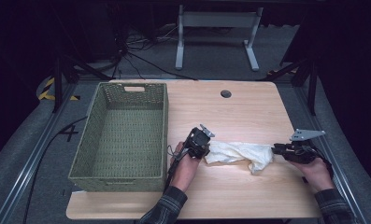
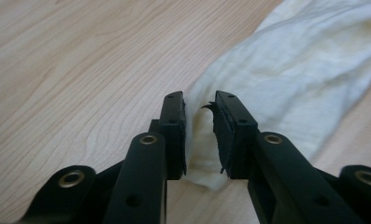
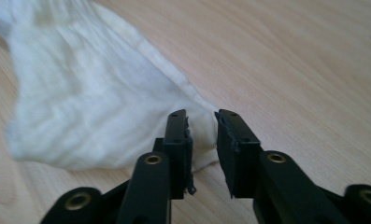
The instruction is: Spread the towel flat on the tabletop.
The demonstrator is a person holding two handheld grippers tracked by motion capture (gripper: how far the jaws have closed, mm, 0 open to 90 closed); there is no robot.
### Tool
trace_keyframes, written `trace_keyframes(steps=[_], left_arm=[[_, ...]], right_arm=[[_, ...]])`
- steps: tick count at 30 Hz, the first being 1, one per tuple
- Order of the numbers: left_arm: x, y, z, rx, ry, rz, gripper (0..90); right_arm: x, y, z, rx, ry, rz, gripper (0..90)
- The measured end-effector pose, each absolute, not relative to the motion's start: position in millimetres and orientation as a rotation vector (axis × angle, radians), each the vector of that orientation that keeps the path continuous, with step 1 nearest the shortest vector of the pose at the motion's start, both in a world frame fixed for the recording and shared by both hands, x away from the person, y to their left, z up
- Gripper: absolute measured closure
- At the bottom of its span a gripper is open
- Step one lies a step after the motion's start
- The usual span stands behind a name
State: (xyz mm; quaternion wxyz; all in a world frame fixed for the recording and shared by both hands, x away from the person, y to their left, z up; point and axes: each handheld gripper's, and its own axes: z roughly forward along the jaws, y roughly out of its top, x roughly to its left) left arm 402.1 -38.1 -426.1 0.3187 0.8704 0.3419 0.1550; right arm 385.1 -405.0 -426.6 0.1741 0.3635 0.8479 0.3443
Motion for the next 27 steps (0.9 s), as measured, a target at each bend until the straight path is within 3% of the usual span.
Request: trace_keyframes(steps=[7, 19, 23, 27], left_arm=[[381, -44, -416, 2.303, 0.767, 0.352, 70.3], [369, -62, -440, 2.428, 0.654, 0.322, 66.2], [373, -67, -447, 2.459, 0.660, 0.336, 77.9], [375, -61, -438, 2.404, 0.675, 0.257, 87.6]], right_arm=[[365, -397, -406, 0.966, 2.404, 1.100, 69.3], [339, -357, -414, 0.824, 2.556, 1.121, 69.7], [337, -346, -422, 0.797, 2.602, 1.108, 68.9], [341, -337, -432, 0.790, 2.639, 1.062, 67.5]])
